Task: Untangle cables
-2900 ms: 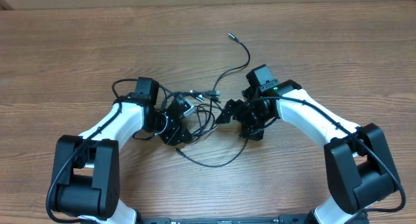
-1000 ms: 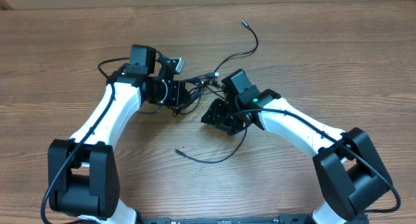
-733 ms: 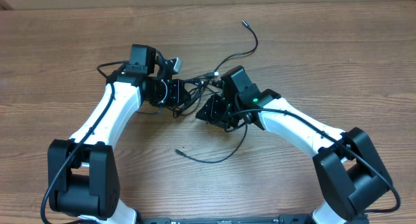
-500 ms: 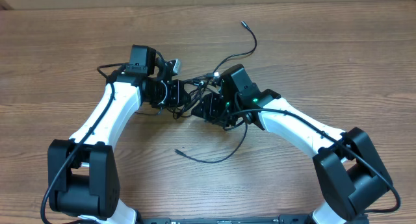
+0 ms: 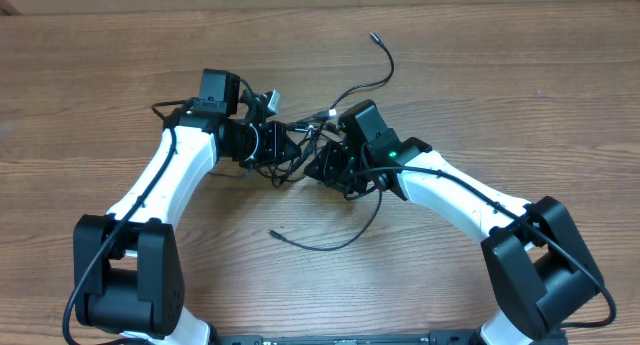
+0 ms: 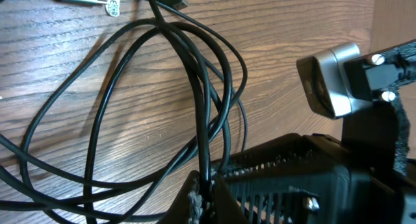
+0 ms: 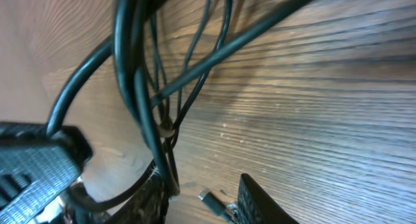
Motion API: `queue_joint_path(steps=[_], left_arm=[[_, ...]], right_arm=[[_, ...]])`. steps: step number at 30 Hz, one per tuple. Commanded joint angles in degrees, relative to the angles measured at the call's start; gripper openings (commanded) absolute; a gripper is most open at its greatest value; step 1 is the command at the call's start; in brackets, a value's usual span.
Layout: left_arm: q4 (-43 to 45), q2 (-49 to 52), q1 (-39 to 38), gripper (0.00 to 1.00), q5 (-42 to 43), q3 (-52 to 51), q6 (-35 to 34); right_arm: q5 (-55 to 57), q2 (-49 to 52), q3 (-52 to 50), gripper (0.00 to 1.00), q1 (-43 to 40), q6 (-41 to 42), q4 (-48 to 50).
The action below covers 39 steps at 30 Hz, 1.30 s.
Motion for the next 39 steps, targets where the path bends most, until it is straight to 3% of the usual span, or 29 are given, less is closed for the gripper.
queue_joint_path(steps=[1,14,17,19,26,27,30,32,34,39], left_arm=[[0.2,-0.1,0.2,0.04,2.1,1.3,-2.0],[0.3,-0.1,0.2,0.04,6.0,1.3,-2.3],[0.3,-0.1,0.2,0.05,3.8,1.3,-2.3],[0.2,-0.1,0.2,0.09,1.0,1.3,-2.2],[-0.2,-0.1,0.2,0.41,-2.8,1.3,1.4],[-0.2,-0.1,0.2,0.42,-2.8,1.3,2.6],[-0.9,-0.1,0.2,0.28,-2.7,1.3,7.2],[-1.3,-0.1,0.2,0.27,-1.9,1.3,11.3],[-2.2,-0.1,0.2,0.33,0.2,1.3,17.2],[-3.8,-0.1,0.2,0.53,0.4,1.2,22.0]], right_arm=[[3.8,0.0,-0.2,0.32,0.6,1.5,-0.1],[18.7,0.0,-0.2,0.29,4.7,7.0,0.0],[20.9,0.0,-0.2,0.15,4.8,7.6,-0.1],[20.8,0.0,-0.2,0.04,4.8,7.6,-0.6],[17.2,0.0,-0.2,0.04,4.7,7.5,-1.6],[15.9,0.0,-0.2,0.04,4.5,7.4,-1.6],[12.3,0.0,-0.2,0.04,3.9,7.0,-1.6],[9.4,0.0,-0.2,0.04,3.3,4.6,-1.5],[6.3,0.0,-0.2,0.04,2.2,1.9,-1.6],[1.0,0.0,-0.2,0.04,-0.8,-0.5,-2.2]])
